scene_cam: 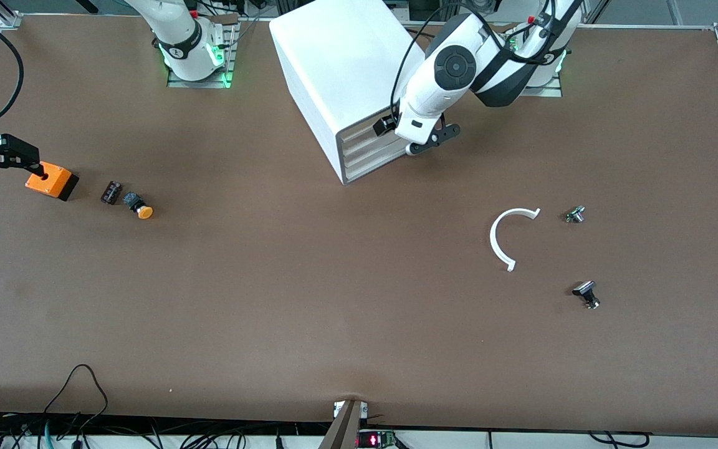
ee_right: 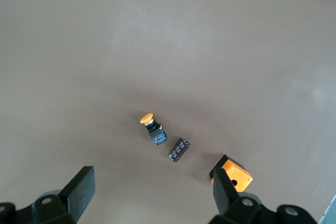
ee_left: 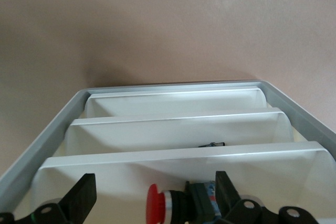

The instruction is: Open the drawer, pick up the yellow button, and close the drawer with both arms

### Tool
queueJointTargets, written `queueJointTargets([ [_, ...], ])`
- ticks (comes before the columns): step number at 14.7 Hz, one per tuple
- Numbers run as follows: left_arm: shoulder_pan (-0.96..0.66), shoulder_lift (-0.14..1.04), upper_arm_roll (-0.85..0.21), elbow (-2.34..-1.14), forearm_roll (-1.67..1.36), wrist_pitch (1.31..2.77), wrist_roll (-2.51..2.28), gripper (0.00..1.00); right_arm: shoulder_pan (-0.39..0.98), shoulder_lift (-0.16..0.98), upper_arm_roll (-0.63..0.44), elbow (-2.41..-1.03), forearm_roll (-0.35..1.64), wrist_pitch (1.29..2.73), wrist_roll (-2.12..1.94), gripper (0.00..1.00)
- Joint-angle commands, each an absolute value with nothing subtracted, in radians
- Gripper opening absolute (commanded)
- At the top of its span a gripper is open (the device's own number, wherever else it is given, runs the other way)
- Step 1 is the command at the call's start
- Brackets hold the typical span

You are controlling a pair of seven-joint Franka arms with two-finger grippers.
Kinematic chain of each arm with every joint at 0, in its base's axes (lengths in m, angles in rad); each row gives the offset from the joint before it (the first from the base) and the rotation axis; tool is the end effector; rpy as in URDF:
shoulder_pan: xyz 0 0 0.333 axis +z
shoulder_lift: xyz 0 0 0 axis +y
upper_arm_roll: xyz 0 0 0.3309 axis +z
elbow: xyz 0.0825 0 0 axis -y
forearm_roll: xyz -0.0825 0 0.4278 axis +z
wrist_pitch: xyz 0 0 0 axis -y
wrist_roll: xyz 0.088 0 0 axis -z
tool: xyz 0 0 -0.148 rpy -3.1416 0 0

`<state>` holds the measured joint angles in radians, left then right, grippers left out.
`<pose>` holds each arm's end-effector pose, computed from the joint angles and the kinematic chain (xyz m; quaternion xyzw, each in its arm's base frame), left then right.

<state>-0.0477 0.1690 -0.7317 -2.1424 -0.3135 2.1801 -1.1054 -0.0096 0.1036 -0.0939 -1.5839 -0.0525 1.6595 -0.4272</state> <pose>0.3974 -0.4248 0.2894 0.9494 0.2532 -0.1736 0.0664 0.6306 -0.0706 0.5359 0.9859 0.1639 -0.0214 0.0263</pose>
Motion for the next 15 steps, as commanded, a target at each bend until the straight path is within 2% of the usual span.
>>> queueJointTargets([
  [1, -0.003, 0.135, -0.709, -2.155, -0.35, 2.164, -1.013, 1.0, -0.014, 0.101, -0.094, -1.574, -0.035, 1.643, -0.472, 1.0],
  [5, 0.0, 0.13, -0.574, -2.143, -0.341, 2.161, -0.766, 1.0, -0.014, 0.095, -0.097, -1.566, -0.023, 1.663, -0.462, 1.0],
  [7, 0.009, 0.114, -0.508, -2.12, -0.334, 2.116, -0.669, 1.0, -0.014, 0.1, -0.097, -1.566, -0.021, 1.673, -0.456, 1.0],
  [12, 0.072, 0.005, -0.394, -2.106, -0.184, 2.054, -0.397, 1.0, -0.014, 0.103, -0.097, -1.566, -0.023, 1.669, -0.41, 1.0],
  [15, 0.118, -0.055, -0.362, -2.065, -0.152, 1.9, -0.272, 1.0, -0.014, 0.103, -0.094, -1.574, -0.032, 1.692, -0.408, 1.0],
])
